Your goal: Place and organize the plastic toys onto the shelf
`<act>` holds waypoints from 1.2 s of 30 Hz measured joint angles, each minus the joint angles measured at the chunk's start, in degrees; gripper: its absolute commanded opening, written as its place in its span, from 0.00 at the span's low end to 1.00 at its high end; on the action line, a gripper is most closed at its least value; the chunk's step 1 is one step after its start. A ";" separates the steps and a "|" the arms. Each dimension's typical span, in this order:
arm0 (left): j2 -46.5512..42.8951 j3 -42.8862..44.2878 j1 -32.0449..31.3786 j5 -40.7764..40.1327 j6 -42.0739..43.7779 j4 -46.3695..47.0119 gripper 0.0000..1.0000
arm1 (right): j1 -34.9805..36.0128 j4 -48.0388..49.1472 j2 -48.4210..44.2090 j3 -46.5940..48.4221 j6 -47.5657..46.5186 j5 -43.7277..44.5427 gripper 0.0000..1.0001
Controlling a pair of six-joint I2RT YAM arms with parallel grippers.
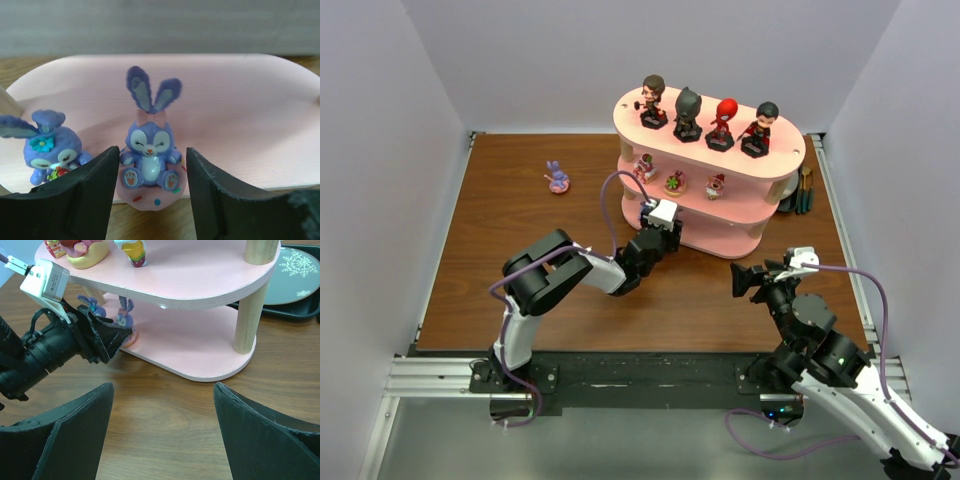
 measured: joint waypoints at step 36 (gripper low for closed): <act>-46.27 -18.67 6.16 -2.45 -11.91 -25.97 0.84 | 0.00 -2.67 1.44 0.07 0.68 -0.79 0.93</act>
